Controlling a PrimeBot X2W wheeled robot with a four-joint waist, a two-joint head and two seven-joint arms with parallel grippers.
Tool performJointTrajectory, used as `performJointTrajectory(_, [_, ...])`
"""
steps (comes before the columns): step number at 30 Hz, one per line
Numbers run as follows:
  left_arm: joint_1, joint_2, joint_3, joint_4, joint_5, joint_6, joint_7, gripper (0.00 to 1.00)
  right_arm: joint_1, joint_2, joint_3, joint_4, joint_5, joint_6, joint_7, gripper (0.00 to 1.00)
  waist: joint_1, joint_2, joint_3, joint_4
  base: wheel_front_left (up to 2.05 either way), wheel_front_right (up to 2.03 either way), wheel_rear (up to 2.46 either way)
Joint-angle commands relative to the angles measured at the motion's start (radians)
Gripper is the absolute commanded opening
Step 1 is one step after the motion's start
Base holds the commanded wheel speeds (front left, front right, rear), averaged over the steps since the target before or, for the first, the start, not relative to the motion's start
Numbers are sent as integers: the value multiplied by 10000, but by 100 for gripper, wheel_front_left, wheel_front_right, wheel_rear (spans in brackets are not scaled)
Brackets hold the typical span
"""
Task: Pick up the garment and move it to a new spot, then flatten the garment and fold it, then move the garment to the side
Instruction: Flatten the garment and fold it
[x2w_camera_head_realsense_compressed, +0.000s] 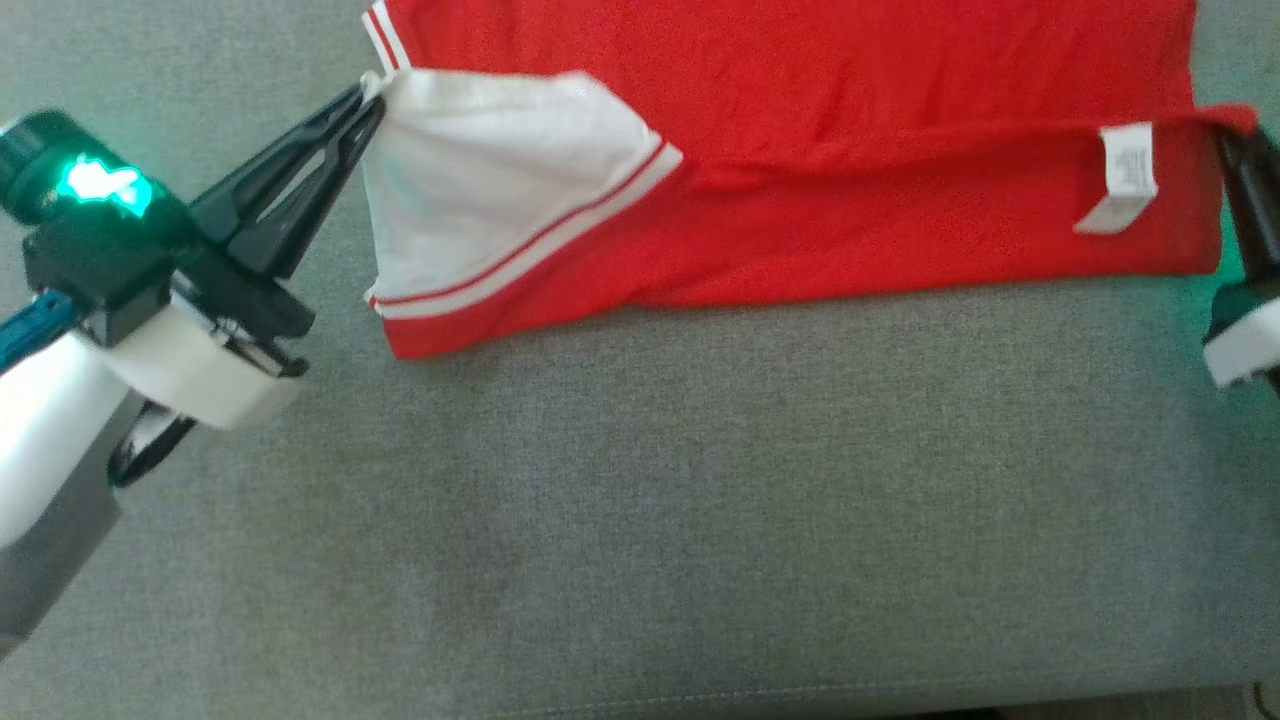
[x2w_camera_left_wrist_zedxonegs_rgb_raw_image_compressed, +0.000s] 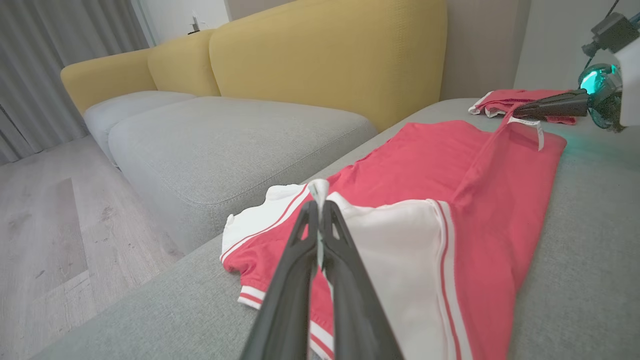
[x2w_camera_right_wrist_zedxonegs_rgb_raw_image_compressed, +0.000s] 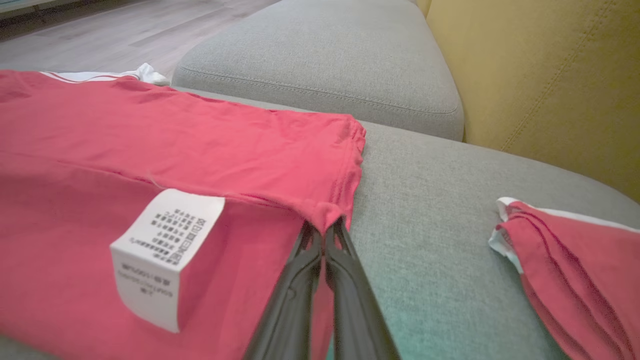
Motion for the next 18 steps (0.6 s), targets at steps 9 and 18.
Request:
performJointTrajectory(9, [-1539,207,-130,389,204,17,-22,0,-1187,-268,597,777,-166,67,-370,0,-3,0,354,5,0,0,0])
performJointTrajectory(18, [-192,-675,1583,1042,976,204,-22,100,-1259,312,847,1404,-125,67,-940,100,-3,0,-79,-159,0,0,0])
